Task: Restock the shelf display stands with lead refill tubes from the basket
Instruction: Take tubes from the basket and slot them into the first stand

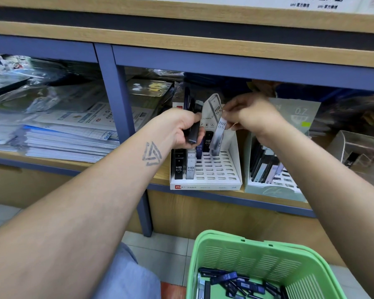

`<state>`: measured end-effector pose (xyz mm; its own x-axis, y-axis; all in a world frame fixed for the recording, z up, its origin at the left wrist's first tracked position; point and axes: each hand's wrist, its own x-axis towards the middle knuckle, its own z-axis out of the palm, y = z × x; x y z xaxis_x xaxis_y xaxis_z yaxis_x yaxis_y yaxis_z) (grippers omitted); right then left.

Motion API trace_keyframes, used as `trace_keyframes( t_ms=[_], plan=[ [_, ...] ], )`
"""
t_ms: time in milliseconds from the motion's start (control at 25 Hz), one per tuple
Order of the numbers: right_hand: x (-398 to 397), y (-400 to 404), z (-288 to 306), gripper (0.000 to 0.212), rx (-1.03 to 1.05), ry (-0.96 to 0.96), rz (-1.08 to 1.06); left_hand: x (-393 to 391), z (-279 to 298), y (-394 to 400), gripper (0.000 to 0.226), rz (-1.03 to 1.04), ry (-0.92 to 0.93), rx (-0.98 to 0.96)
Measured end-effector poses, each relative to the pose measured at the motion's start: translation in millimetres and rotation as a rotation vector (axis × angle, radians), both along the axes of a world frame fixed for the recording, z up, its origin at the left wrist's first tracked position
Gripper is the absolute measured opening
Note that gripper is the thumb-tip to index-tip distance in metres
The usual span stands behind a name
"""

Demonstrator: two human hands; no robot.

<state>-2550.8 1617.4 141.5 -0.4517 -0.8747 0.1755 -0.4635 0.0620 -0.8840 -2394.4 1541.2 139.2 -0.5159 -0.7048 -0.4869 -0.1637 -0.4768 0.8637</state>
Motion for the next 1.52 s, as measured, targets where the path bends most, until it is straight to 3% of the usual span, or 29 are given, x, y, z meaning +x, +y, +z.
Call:
trace_keyframes(
  t_ms=[120,200,640,960,1040,1200,1320,1520],
  plan=[
    [-5.7,-10.5,-29.0,0.012,0.075,0.496,-0.053,-1.6,2.6,2.0,0.024,-0.009,0.061,0.001],
    [-8.6,-10.6,-45.8,0.012,0.083,0.632,-0.055,-2.6,3.5,3.0,0.022,-0.020,0.077,-0.005],
    [-9.0,-6.5,-54.8,0.017,0.097,0.629,-0.006,2.6,2.5,-0.4,0.021,-0.031,0.088,0.022],
    [0.2,-5.1,-68.8,0.020,0.137,0.966,-0.146,5.6,4.4,1.2,0.008,-0.061,0.121,0.040],
    [3.0,-8.5,-61.1,0.024,0.126,0.791,-0.147,7.0,3.3,2.1,0.010,-0.118,0.126,0.052],
    [16.4,-8.4,-23.4,0.011,-0.118,-0.305,-0.113,7.8,2.7,3.3,0.013,-0.180,0.108,0.026],
    [17.7,-6.6,-13.2,0.028,-0.093,-0.389,-0.068,8.8,5.1,6.9,0.013,-0.212,0.099,0.010],
    [10.1,3.1,-6.7,0.013,-0.083,-0.557,-0.066,7.6,7.1,15.5,0.020,-0.225,0.132,0.052]
  ],
)
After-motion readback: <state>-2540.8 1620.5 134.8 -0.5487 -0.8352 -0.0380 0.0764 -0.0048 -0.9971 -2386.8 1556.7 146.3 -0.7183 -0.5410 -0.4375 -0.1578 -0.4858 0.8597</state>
